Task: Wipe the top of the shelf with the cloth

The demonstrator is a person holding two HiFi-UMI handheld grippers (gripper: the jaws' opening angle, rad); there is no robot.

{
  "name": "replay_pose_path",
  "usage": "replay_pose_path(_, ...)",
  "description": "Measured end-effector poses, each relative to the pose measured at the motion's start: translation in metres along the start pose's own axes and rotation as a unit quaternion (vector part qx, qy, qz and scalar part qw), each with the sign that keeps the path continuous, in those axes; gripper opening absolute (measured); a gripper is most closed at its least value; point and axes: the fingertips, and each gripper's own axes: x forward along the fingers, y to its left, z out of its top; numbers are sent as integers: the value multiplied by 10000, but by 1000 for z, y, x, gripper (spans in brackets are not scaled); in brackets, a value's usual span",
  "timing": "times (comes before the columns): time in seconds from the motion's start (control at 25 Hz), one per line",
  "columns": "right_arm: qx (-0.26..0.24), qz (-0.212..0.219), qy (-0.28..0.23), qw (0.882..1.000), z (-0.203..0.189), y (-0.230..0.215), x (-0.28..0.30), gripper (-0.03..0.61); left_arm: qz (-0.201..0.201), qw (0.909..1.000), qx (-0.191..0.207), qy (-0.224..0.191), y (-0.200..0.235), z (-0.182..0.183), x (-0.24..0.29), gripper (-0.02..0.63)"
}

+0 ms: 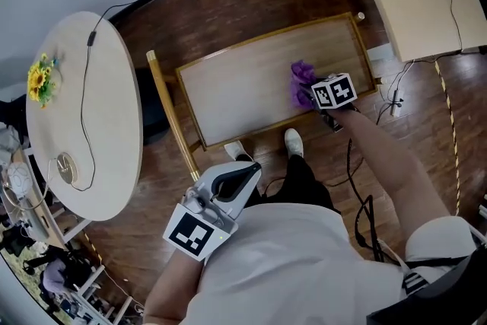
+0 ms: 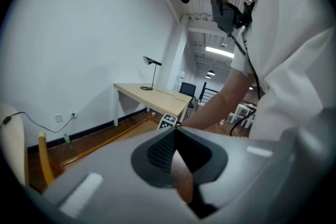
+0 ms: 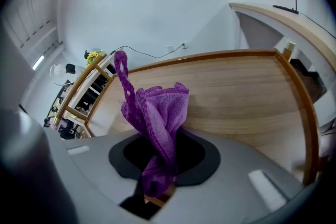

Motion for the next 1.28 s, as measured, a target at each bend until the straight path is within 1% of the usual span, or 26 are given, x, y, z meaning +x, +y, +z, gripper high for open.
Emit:
replay_pose_path(0.28,116,-638,86,9979,-13,-92,-48,97,0,10000,-19,-22,-12,9,21,18)
replay_pose_path(0.4,196,-919,113,9955,-21,-127,-68,97,-38,10000,15,-42,-19,10,29,18)
replay_pose_path(0.52,193,-1226,162,9921,-23,-157,-88,97,-19,10000,-58,-67,-22,12,34,18)
replay_pose_path(0.64,241,-1505,150,9882,-24,-179,-104,97,82,9998,-134,-87,-20,10,36,18)
replay_pose_path(0.8,314,-1578,4,9870,-24,-184,-116,97,237,9996,-111,-89,-14,8,32,18)
replay_pose_path(0.88,279,-1474,-125,9886,-19,-171,-119,97,339,9993,-103,-112,-11,10,26,18)
replay_pose_path(1.0,-11,-1065,-330,9938,-7,-124,-113,97,466,9988,-75,-132,-7,9,15,18)
replay_pose_path(1.12,-502,-556,-396,9964,5,-52,-95,97,536,9983,-68,-197,-3,3,1,18)
replay_pose_path(1.2,-696,-82,-401,9967,12,6,-77,97,566,9981,-34,-239,-2,0,-9,18)
replay_pose_path(1.28,-864,468,-359,9945,14,70,-55,97,617,9977,-57,-277,-2,-4,-18,18)
